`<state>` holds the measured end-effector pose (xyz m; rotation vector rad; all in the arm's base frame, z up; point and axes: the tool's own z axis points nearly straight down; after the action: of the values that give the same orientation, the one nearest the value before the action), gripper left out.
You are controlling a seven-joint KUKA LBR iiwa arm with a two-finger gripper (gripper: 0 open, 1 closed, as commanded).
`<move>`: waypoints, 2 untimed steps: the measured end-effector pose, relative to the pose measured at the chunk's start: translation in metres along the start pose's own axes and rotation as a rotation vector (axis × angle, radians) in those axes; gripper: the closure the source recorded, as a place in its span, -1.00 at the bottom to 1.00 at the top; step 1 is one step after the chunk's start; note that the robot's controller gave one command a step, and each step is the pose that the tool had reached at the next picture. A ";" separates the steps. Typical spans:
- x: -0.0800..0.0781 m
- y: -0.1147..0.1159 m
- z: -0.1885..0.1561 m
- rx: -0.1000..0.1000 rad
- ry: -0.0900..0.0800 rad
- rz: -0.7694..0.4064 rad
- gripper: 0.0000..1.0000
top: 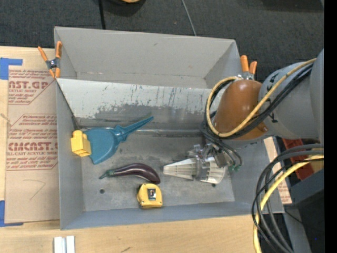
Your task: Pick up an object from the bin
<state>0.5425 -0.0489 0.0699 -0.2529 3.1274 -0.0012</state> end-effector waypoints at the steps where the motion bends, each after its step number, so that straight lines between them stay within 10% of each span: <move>1: 0.001 0.000 -0.004 -0.001 0.004 0.000 1.00; 2: 0.003 0.001 -0.025 -0.003 0.011 -0.001 1.00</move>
Offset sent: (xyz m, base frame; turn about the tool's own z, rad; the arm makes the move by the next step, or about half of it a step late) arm 0.0000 0.0000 0.0724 0.0000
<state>0.5389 -0.0482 0.0945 -0.2550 3.1389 0.0016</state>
